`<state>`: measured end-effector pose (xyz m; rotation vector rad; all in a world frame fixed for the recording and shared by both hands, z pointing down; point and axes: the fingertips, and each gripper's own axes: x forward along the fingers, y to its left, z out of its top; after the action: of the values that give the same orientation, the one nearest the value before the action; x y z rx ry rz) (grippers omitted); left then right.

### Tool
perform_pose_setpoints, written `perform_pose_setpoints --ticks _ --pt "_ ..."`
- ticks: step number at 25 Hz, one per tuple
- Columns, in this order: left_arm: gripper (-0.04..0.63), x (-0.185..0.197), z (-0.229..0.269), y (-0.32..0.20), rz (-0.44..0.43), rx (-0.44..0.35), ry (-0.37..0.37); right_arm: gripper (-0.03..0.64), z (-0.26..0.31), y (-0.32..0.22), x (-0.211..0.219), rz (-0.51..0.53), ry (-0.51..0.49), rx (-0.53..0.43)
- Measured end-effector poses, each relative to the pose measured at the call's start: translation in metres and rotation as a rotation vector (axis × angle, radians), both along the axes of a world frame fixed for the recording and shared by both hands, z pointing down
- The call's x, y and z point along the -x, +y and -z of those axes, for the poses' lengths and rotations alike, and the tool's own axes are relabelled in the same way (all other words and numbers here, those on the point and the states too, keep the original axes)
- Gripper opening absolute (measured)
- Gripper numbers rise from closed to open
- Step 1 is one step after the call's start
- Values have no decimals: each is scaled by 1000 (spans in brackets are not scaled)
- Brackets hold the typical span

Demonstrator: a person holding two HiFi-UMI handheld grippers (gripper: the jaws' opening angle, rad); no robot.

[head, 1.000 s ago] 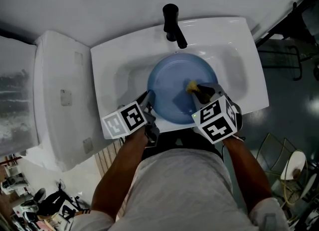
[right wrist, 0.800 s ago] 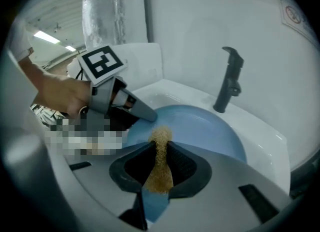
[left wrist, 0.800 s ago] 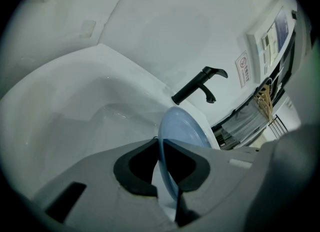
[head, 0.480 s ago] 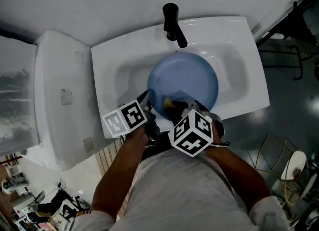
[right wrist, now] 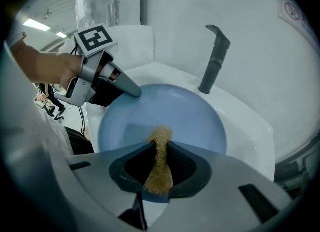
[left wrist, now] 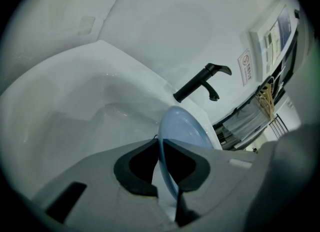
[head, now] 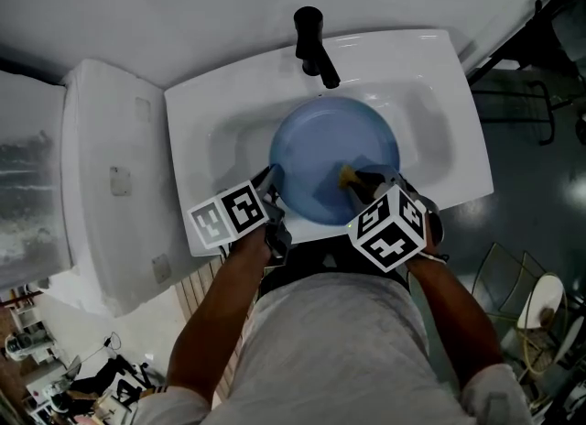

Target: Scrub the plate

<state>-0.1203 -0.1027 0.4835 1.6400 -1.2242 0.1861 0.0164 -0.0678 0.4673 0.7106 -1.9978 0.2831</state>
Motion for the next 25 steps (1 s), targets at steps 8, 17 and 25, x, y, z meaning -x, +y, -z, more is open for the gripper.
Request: perform_pose_setpoints --ticks 8,17,25 --pt "31 -3 -6 -5 -47 23 -35 63 3 -8 -7 -19 -26 -17" --pt "31 -8 -28 -15 -108 131 -48 63 26 -19 5 -16 -145 -95" --pt "32 -7 -54 -17 -146 235 -45 63 39 -33 -2 -56 -222 -121"
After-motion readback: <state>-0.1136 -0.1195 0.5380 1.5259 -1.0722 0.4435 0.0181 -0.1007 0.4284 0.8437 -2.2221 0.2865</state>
